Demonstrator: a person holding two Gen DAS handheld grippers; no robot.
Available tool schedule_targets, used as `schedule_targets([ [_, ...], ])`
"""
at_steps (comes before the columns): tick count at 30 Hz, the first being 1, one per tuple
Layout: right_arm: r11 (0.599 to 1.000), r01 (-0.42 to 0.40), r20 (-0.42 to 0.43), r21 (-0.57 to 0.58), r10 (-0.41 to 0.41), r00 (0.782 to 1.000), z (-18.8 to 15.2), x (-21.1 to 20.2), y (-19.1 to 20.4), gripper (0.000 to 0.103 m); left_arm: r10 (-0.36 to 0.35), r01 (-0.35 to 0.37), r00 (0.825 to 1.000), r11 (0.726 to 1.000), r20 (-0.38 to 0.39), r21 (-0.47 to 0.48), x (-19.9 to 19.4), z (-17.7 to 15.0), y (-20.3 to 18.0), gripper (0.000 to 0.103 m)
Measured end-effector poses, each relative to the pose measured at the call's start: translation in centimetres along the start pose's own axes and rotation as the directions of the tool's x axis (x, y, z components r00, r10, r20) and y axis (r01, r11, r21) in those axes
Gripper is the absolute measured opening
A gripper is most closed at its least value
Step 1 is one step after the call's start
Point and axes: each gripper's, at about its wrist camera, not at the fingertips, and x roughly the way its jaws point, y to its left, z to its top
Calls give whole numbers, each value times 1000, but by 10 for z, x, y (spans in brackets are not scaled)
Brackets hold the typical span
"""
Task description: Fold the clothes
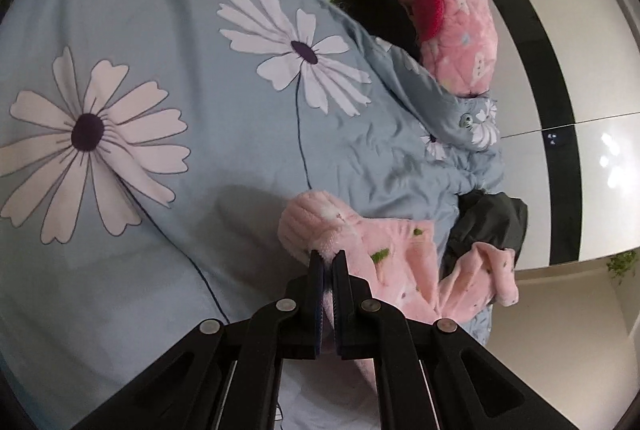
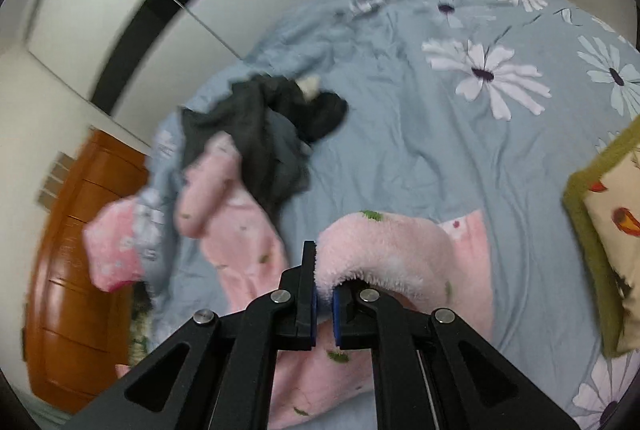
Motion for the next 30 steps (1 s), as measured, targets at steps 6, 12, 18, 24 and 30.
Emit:
schedule_targets([
  [6,998,67,-181,-7,-67,981,-18,81,-16,9,32,-33,999,998,-33,-59,19,-7,12,4],
  [12,995,-103,-68,-11,102,992,-28,30,-45,51,56,-57,998,998,-40,-31,26,-10,7,4],
  [18,998,-45,-72,44,48,996,-65,12,-101,51,92,-94,994,995,-53,-25,38,-15,8,4],
  [24,998,27,-179,51,-18,984,-105,40,-128,51,146,-147,987,989,-63,-12,46,-21,12,5],
  [30,985,93,-152,-148,-115,982,-103,66,-80,59,166,-168,983,985,-75,-29,50,-22,19,5],
])
